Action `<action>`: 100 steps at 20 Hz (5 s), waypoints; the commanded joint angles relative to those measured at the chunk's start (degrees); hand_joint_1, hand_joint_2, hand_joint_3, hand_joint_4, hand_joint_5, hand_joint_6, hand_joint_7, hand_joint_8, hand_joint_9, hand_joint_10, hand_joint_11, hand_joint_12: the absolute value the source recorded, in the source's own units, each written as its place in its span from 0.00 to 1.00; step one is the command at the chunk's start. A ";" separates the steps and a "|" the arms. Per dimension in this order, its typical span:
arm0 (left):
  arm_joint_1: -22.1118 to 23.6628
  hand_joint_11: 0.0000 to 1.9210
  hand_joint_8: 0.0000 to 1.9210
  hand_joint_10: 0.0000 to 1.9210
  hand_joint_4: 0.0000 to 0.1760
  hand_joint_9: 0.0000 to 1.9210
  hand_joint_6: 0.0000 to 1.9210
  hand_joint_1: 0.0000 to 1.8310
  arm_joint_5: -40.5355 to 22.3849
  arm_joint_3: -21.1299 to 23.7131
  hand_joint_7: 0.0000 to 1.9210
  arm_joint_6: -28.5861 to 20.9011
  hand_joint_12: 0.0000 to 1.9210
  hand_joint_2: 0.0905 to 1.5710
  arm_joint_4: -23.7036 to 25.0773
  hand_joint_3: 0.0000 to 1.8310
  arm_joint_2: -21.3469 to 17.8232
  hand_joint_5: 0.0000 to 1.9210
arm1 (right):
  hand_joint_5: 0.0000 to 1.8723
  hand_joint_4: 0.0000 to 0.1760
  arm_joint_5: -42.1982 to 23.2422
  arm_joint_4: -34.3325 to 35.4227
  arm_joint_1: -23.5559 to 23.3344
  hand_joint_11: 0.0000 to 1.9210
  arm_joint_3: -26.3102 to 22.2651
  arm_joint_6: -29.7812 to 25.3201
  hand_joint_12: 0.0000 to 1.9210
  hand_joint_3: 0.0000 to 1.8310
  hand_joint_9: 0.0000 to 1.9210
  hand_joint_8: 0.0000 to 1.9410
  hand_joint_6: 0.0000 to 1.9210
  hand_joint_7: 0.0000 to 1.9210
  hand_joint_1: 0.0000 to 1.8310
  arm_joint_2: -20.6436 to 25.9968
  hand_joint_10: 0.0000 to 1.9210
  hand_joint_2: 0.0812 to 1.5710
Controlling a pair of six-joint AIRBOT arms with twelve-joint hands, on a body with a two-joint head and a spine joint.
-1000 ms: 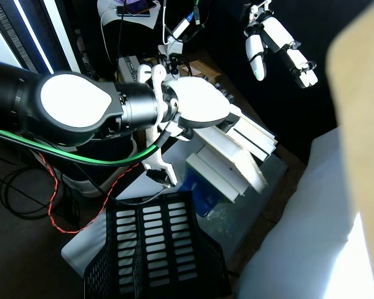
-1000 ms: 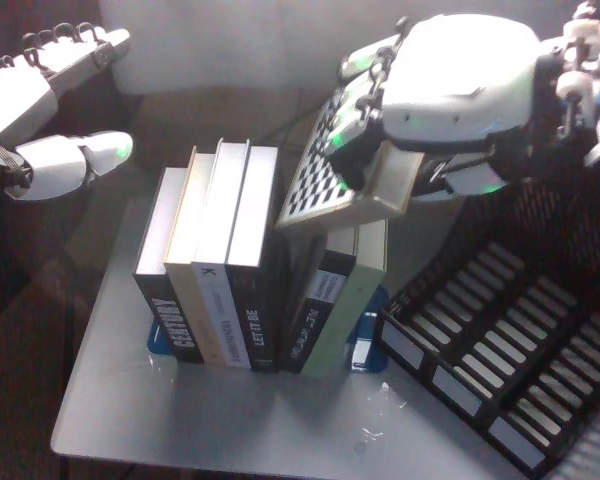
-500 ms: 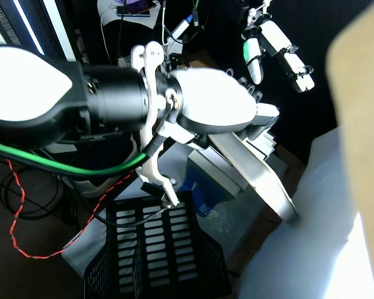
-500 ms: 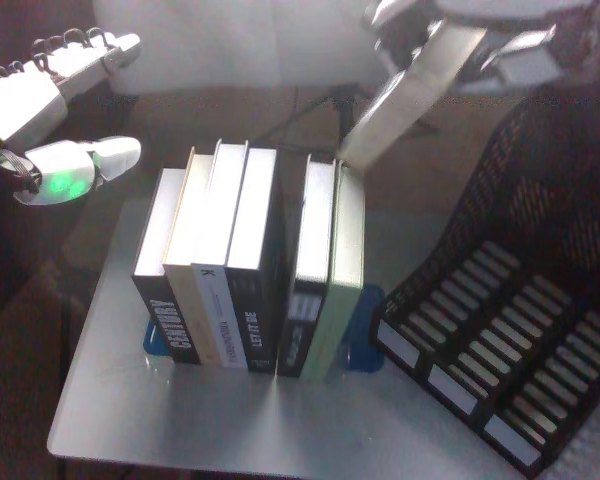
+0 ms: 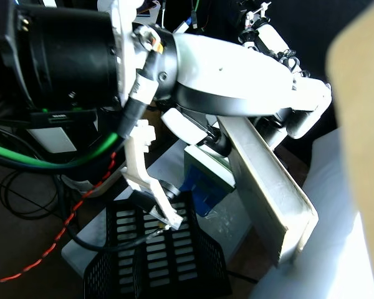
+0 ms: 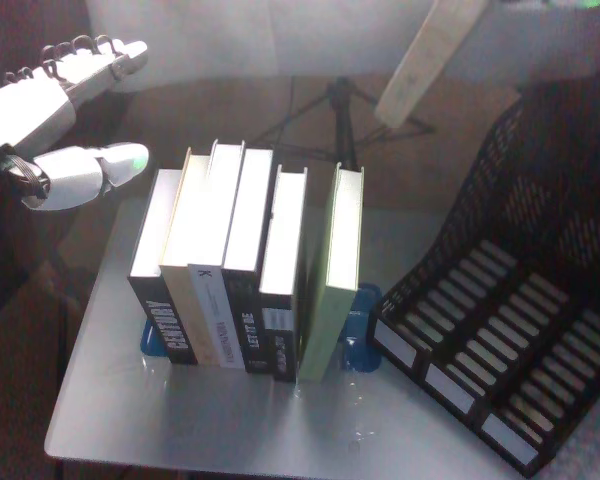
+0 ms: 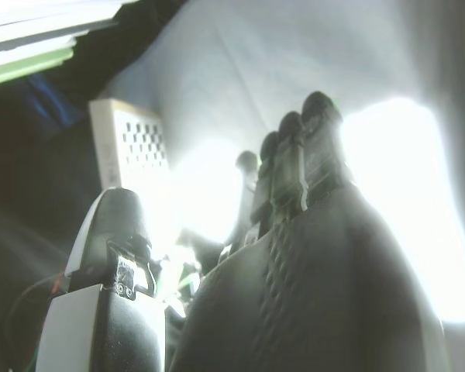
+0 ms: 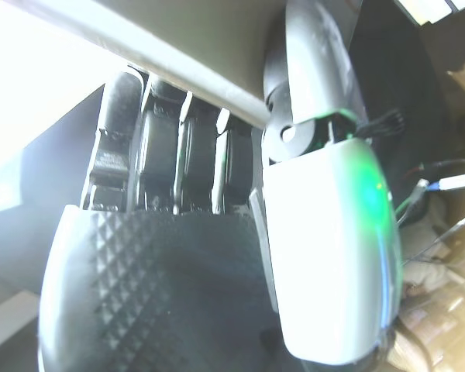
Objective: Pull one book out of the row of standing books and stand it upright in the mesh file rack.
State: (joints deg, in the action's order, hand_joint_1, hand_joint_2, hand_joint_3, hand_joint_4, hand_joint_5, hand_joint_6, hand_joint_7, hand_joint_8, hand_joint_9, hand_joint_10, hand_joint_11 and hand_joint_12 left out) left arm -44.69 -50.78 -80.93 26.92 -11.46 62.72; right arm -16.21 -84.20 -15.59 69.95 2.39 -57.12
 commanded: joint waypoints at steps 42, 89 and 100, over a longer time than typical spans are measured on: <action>-1.29 0.00 0.01 0.00 0.00 0.01 0.01 0.35 -5.96 0.52 0.02 -0.77 0.00 0.86 -2.20 0.00 -0.05 0.06 | 0.45 0.00 4.30 -44.73 -9.75 0.24 -5.75 -34.37 0.97 0.00 0.39 0.57 0.61 0.46 0.74 10.57 0.78 0.74; -1.65 0.00 0.00 0.00 0.08 0.00 0.00 0.33 -7.32 0.31 0.01 -2.49 0.04 0.86 -1.07 0.00 -0.32 0.05 | 0.44 0.00 5.14 -52.94 6.57 0.18 0.26 -43.11 0.97 0.00 0.29 0.74 0.65 0.32 0.71 -1.17 0.85 0.79; -1.72 0.00 0.00 0.00 0.13 0.00 0.00 0.32 -7.22 0.33 0.00 -2.43 0.06 0.87 -1.24 0.00 -0.23 0.04 | 0.48 0.00 3.04 -52.31 3.12 0.29 -1.16 -42.28 0.96 0.00 0.39 0.62 0.61 0.44 0.67 -0.98 0.71 0.73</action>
State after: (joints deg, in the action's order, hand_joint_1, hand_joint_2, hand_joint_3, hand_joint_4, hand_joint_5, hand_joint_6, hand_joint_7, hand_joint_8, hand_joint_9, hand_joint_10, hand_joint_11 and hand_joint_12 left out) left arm -46.61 -51.00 -80.20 24.71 -11.86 62.96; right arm -17.39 -137.14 -11.62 68.69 -40.56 -59.09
